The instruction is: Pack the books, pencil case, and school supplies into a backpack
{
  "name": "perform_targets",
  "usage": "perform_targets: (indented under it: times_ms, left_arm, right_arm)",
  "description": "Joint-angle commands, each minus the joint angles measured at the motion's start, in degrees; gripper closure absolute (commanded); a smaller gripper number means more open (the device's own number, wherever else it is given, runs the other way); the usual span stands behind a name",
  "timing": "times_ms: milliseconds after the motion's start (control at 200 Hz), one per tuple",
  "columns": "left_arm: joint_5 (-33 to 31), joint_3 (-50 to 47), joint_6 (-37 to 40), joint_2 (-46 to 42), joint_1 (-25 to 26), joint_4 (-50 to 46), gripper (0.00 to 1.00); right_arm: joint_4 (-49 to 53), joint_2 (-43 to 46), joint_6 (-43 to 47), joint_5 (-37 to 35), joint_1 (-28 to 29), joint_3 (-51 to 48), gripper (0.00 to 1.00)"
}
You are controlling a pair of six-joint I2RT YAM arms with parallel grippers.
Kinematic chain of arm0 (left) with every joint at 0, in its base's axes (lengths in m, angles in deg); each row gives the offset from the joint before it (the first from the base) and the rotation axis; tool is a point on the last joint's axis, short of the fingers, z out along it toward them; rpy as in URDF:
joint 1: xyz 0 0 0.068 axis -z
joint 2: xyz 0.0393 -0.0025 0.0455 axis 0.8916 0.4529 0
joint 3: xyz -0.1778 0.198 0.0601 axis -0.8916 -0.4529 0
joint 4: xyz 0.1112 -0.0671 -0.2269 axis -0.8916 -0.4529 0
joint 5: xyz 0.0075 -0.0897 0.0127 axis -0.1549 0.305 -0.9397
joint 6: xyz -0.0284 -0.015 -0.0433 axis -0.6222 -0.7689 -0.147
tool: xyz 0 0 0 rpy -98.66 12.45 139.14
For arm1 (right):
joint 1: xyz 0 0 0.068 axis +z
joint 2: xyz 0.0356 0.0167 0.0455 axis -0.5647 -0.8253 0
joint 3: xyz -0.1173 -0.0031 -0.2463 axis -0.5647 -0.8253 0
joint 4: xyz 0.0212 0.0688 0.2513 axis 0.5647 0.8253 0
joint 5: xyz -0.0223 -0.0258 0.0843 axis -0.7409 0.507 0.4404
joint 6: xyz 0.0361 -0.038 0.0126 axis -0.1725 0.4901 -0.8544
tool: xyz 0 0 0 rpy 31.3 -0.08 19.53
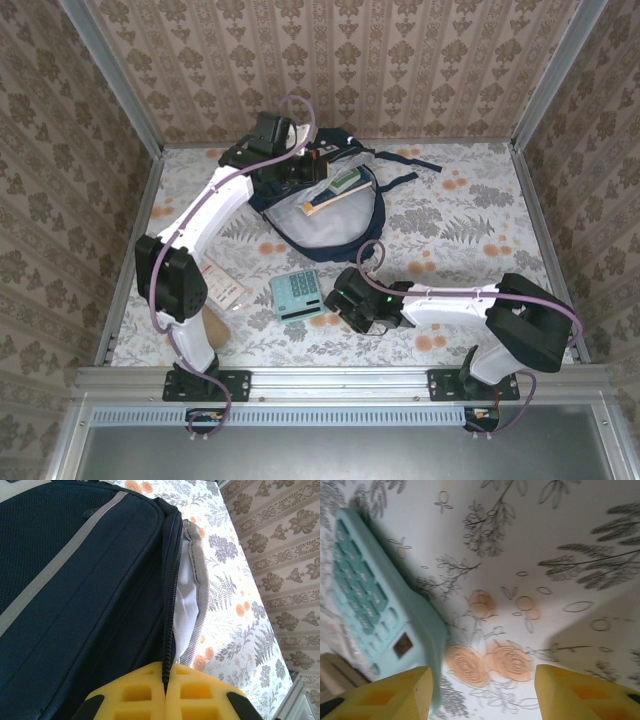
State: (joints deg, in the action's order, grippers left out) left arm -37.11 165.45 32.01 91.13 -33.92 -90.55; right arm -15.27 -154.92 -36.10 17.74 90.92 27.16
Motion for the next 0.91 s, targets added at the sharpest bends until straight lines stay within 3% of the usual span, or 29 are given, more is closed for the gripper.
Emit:
perform_targets:
  times_ms: [0,90,385,600,800,900]
  left_arm:
    - [2.8,-0.4,0.6,-5.2,-0.5,3.4,1.0]
    - [2.7,-1.1,0.7,-5.9,-0.5,3.4,1.0]
    - [2.4,-2.0,0.6,-6.5,-0.5,3.5,1.0]
    - [2.4,-1.9,0.3,-6.4,-0.5,3.9,1.0]
    - [2.4,-1.8,0.4,-6.2,-0.5,3.7,1.0]
    - [2.2,-1.7,0.6,-6.2,-0.5,3.5,1.0]
  right_arm:
    - [-12.6,-1.3,-8.3,-1.8,0.6,-1.6,0.48]
    - [-18.1,-2.9,-10.0,-2.0,1.3,-2.7,0.52]
    - [-18.9,-4.0,-11.1,-0.2,2.0,-3.1,0.57]
    - [-20.2,-4.8,-11.8,0.2,2.5,-4.3,0.7]
    - [-23.0,-6.3,-12.0,0.9,2.9,-4.5,0.71]
    - [-23.6,-6.3,-11.7,0.6,3.0,-4.8,0.8]
